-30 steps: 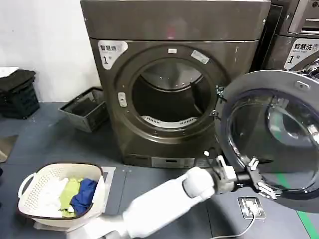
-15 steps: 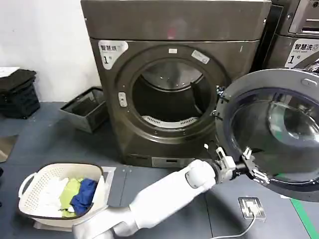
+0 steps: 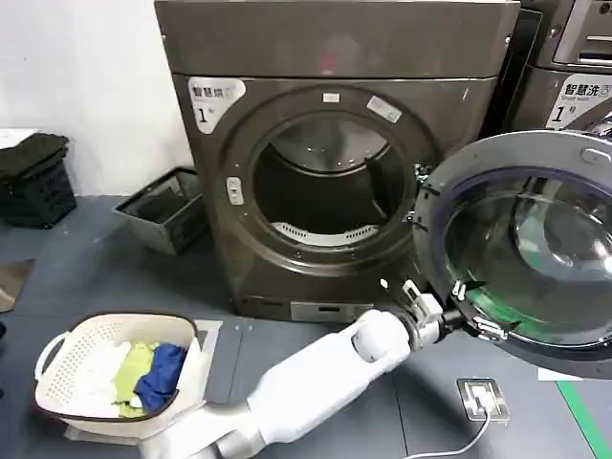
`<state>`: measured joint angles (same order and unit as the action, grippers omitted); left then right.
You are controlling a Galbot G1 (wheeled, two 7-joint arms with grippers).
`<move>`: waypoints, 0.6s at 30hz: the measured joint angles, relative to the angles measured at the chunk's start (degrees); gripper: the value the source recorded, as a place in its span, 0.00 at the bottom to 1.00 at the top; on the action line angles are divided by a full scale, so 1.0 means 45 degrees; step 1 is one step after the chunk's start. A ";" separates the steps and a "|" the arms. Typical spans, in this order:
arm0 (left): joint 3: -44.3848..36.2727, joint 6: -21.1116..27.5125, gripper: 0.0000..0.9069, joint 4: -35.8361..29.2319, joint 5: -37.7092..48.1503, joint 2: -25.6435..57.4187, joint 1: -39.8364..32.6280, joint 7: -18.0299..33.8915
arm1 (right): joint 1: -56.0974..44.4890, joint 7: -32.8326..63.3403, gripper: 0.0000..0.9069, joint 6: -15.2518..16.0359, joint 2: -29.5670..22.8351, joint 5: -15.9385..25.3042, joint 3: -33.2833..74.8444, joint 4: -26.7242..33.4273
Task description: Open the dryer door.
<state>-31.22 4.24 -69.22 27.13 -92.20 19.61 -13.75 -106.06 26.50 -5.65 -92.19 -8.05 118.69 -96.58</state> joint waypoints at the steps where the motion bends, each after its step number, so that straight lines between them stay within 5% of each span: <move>1: 0.0000 0.0000 1.00 -0.0050 0.0002 0.0000 0.0023 -0.0068 | -0.0001 -0.0020 1.00 -0.0001 0.0000 -0.0003 0.0000 -0.0021; 9: -0.0193 0.0225 1.00 -0.1083 -0.0226 0.0001 0.0339 -0.0880 | -0.0021 -0.0204 1.00 -0.0067 0.0000 -0.0056 -0.0009 -0.0064; 18: 0.0056 0.0927 1.00 -0.3975 -0.0396 0.0020 0.1123 -0.0673 | -0.0103 -0.0454 1.00 -0.0086 -0.0001 -0.0453 -0.0052 -0.0284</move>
<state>-30.97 8.41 -87.11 25.35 -92.11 24.66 -16.78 -106.52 24.45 -6.04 -92.20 -10.09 118.46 -97.86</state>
